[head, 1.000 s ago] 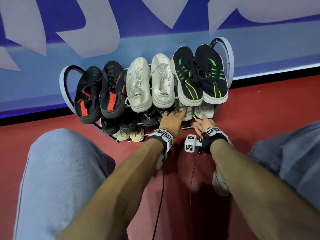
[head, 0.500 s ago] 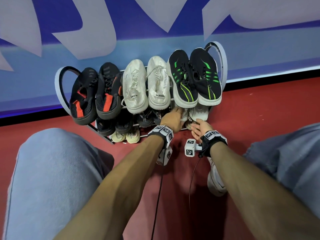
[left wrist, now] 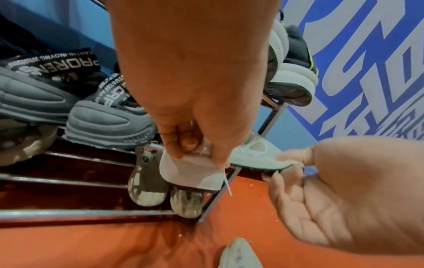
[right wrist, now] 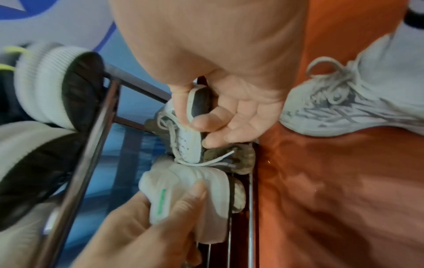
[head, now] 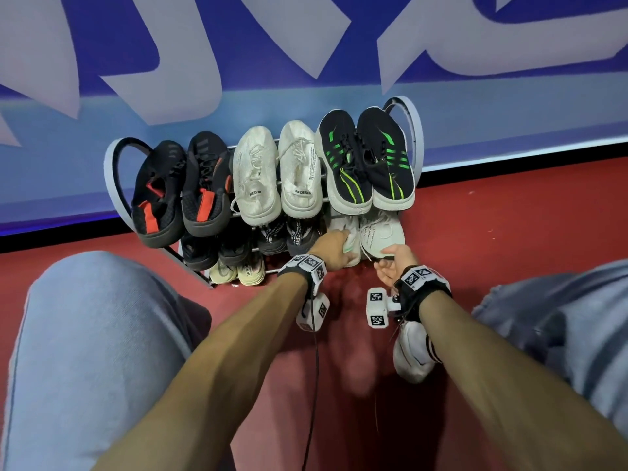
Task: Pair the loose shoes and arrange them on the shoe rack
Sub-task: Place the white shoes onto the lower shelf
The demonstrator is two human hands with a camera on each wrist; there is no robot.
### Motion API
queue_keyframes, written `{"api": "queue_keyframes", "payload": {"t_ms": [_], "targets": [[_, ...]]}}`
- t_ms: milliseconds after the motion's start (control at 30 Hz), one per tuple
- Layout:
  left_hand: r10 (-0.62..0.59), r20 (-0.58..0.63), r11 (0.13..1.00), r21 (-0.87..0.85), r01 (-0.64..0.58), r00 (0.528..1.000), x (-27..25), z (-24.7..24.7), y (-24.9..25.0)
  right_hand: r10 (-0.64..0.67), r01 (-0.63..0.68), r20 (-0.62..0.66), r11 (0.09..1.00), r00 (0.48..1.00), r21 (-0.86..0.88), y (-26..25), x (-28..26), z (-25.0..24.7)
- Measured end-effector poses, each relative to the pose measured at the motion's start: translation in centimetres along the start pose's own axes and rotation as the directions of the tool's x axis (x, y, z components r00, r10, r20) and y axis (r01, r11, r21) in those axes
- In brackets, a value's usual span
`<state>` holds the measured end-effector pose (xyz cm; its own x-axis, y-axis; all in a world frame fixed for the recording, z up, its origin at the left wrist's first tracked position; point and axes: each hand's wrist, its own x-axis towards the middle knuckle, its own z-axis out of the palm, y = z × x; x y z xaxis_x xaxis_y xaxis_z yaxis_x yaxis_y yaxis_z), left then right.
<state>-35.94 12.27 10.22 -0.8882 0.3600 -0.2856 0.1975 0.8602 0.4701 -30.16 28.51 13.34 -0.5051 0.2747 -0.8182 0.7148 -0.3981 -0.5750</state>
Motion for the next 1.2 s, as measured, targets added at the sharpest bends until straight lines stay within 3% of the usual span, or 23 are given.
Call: {"api": "queue_keyframes", "payload": {"t_ms": [300, 467, 600, 667, 733, 833, 900, 933, 1033, 1200], "targets": [[-0.039, -0.062, 0.992, -0.123, 0.031, 0.997, -3.1, 2.4, 1.3, -0.069, 0.074, 0.073, 0.995, 0.995, -0.063, -1.5, -5.4, -1.8], [-0.065, -0.069, 0.994, -0.092, 0.059, 0.995, -5.4, 0.7, 2.3, -0.13, 0.138, 0.05, 0.967, 0.99, -0.215, -1.4, -8.2, -2.6], [-0.004, -0.044, 0.999, -0.044, 0.002, 0.999, -6.2, -0.1, 2.9, -0.152, 0.158, 0.046, 0.917, 0.987, -0.366, -2.6, -11.0, -3.1], [-0.001, -0.058, 0.999, -0.035, -0.001, 0.998, -6.6, -0.3, 3.0, -0.19, 0.192, 0.056, 0.847, 0.98, -0.495, -3.7, -13.0, -3.4], [0.008, -0.088, 1.0, -0.024, -0.01, 0.996, -6.8, -0.1, 2.9, -0.277, 0.263, 0.086, 0.703, 0.957, -0.661, -5.1, -14.9, -4.0], [0.002, -0.122, 1.0, -0.019, -0.004, 0.993, -6.9, 0.5, 2.6, -0.436, 0.332, 0.171, 0.324, 0.883, -0.886, -7.2, -16.2, -4.5], [-0.005, -0.129, 1.0, -0.023, 0.003, 0.992, -6.7, 1.2, 2.6, -0.563, 0.306, 0.215, 0.071, 0.798, -0.949, -8.1, -15.8, -4.7], [-0.006, -0.135, 1.0, -0.025, 0.003, 0.991, -6.6, 1.4, 2.6, -0.612, 0.292, 0.234, -0.005, 0.756, -0.956, -8.3, -15.3, -4.7], [0.005, -0.147, 0.999, -0.035, -0.01, 0.989, -6.3, 1.9, 2.5, -0.672, 0.286, 0.251, -0.06, 0.697, -0.956, -8.1, -13.9, -4.1], [0.035, -0.12, 0.998, -0.041, -0.04, 0.992, -5.8, 2.1, 2.0, -0.757, 0.357, 0.194, 0.055, 0.624, -0.933, -7.2, -11.2, -3.5]]}}
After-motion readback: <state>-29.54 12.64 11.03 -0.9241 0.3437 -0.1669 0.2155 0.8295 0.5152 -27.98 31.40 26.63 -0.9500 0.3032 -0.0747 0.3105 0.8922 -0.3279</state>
